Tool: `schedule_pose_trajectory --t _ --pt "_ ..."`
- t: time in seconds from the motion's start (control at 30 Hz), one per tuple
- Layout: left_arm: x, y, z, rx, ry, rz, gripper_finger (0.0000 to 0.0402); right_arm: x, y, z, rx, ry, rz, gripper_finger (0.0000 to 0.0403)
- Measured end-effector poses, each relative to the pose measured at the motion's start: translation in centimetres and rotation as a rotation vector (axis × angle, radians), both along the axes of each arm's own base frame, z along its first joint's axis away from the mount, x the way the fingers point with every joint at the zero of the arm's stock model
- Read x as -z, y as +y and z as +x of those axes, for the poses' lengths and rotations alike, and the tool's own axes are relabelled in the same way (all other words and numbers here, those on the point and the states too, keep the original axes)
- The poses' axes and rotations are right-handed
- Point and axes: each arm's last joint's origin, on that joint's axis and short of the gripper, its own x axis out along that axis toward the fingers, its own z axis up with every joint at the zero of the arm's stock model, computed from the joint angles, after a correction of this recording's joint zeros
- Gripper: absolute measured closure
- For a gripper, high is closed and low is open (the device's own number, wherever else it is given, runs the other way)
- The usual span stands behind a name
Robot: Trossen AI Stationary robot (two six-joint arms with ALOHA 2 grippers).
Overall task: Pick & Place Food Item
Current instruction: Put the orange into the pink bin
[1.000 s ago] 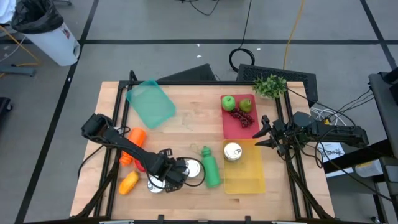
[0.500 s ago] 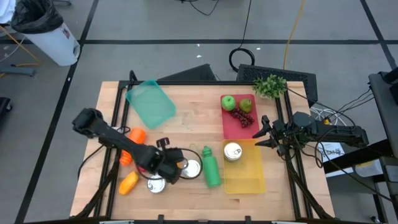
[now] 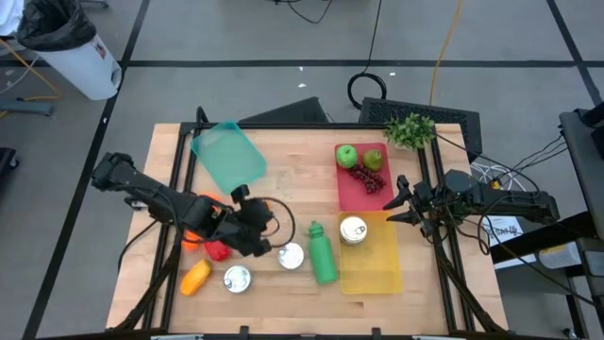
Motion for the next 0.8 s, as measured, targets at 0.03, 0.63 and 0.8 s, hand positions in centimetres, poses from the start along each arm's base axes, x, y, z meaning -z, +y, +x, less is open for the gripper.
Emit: schedule_pose_trajectory --t 0.03,0.63,0.8 --pt "0.0 0.4 0.0 -0.044 -0.009 -0.012 0.0358 0.0 0.0 0.0 0.0 0.0 -0.002 0.0261" --pt "3.6 12.3 2.0 -0.278 0.119 -0.175 0.0074 0.4 -0.1 0.5 0.003 0.045 -0.01 0.0261" --pt "2.7 15.6 3.0 -0.275 -0.014 -0.132 0.0034 0.7 -0.2 1.0 0.029 0.078 -0.028 0.0261"
